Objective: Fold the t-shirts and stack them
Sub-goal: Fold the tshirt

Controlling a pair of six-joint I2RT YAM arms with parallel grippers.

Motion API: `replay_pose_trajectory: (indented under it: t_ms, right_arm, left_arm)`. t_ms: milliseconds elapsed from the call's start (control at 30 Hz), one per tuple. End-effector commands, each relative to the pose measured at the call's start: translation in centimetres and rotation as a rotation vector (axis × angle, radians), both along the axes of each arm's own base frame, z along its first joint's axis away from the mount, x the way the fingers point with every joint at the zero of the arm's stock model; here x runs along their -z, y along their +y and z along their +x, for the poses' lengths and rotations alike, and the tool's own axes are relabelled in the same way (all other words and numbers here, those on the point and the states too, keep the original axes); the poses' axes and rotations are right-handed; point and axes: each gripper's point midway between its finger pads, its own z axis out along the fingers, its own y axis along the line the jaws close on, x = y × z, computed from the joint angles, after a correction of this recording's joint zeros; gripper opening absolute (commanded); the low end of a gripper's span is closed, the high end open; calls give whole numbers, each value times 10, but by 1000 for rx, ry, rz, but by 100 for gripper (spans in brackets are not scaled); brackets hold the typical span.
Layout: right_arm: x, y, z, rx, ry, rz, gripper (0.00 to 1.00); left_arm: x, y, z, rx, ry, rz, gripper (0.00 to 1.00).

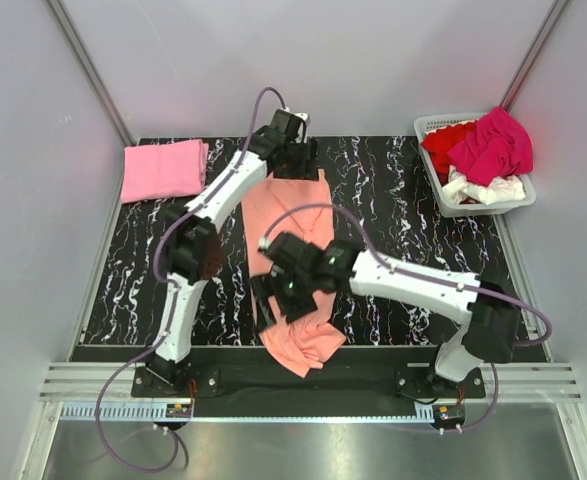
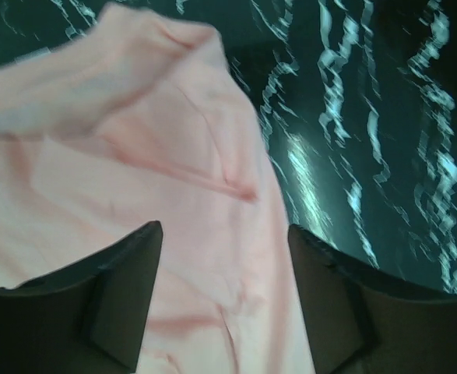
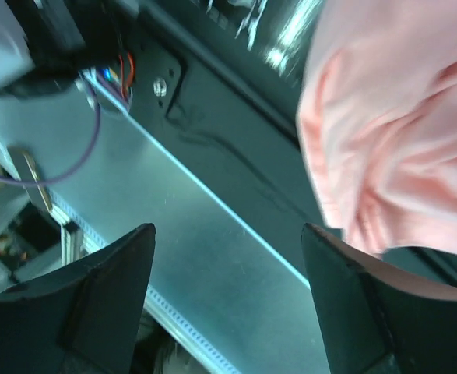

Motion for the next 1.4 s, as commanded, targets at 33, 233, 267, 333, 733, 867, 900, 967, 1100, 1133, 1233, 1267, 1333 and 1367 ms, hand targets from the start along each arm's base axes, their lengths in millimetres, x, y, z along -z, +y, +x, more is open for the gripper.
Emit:
replay_pose_trajectory:
  t_ms: [33,233,267,333,733,867,900,967,1100,1133,1233,1267,1333,1367]
  right_arm:
    - [-31,-58,78,155,-158,-92,84]
    - [-41,-103,202,384,-290,-149,83]
    - [-37,-107,213,383,-300,-179,82]
    - [-29,-104,247,402,-328,-227,81]
    - [33,-91,375,512,-242,-234,67]
    - [44,-108,398,588,-216,-222,61]
    - [47,-113,400,596,-211,-221,61]
    - [50,-114,407,610,-216,-203,60]
    - [58,-114,415,618,-205,-172,59]
    - [63,-112,416,616,-193,-165,59]
    - [70,-105,417,609,-168,-142,59]
    - [71,-104,418,611,-163,-139,59]
    - [76,-102,419,612,-153,-133,59]
    - [77,-102,419,614,-151,-133,59]
  left_arm:
    - [-78,61,-32,-40,-90,-16,74]
    - [-80,128,-101,-150,-37,63,74]
    - [-97,135,-117,-155,-73,45,74]
    - [-91,146,-149,-164,-69,37,74]
    - [-86,219,-287,-296,-210,2,74]
    - [-85,239,-305,-368,-269,4,75]
    - [-89,236,-307,-345,-296,-11,75]
    - [-103,230,-309,-301,-377,-69,76]
    - [-100,240,-311,-344,-411,-59,79]
    - [-102,243,-311,-359,-420,-55,79]
    - [-101,244,-311,-363,-424,-57,80]
    - [-101,244,-312,-365,-423,-54,80]
    - [-101,245,-311,-373,-421,-53,80]
    - [-101,245,-311,-373,-421,-53,80]
